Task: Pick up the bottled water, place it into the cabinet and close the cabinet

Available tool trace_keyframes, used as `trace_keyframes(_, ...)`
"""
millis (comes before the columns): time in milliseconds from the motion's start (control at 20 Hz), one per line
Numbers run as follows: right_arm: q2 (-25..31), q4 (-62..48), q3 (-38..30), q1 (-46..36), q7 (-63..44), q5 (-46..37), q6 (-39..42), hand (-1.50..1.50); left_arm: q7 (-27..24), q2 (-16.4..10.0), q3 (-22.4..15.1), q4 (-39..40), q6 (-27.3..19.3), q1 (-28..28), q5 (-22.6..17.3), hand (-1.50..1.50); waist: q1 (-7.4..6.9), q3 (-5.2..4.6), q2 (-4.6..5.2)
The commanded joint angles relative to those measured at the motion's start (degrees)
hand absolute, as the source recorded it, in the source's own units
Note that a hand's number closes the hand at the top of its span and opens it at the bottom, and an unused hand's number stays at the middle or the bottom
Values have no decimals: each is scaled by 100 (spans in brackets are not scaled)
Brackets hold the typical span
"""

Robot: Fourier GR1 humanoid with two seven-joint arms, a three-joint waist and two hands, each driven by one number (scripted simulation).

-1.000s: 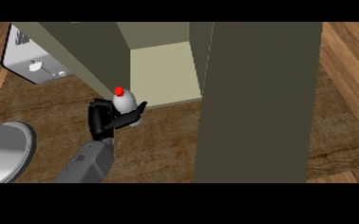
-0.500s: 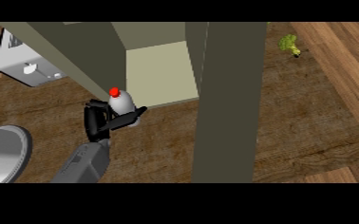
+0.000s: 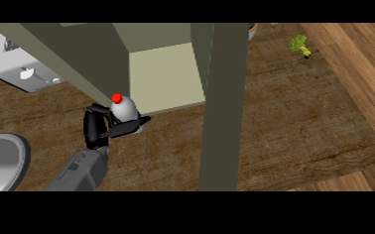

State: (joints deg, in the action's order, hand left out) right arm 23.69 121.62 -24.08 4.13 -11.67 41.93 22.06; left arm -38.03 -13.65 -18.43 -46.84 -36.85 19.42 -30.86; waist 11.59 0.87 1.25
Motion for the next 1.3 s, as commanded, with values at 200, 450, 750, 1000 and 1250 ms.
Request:
trace_keyframes(200, 44, -35, -32, -53, 18, -72, 20, -150, 157, 545, -285, -56, 485, 1472, 68, 150, 103, -117, 38)
trace_keyframes(450, 47, -17, 7, -38, -43, -63, 5, -150, 209, 691, -198, -161, 451, 1701, -71, 150, 27, -112, -11)
trace_keyframes(750, 93, 170, -84, 58, -69, -93, 21, -150, 37, 944, -284, -32, 800, 1542, -168, 150, -271, -114, -60)
trace_keyframes(1000, 168, 273, -120, 153, -125, -84, 105, -150, 16, 1091, -272, -82, 1165, 1534, -328, 150, -411, -111, -94)
trace_keyframes(1250, 248, 490, -106, 342, -254, -41, 226, 150, -186, 1223, -258, -137, 1831, 1196, -542, 150, -667, -112, -130)
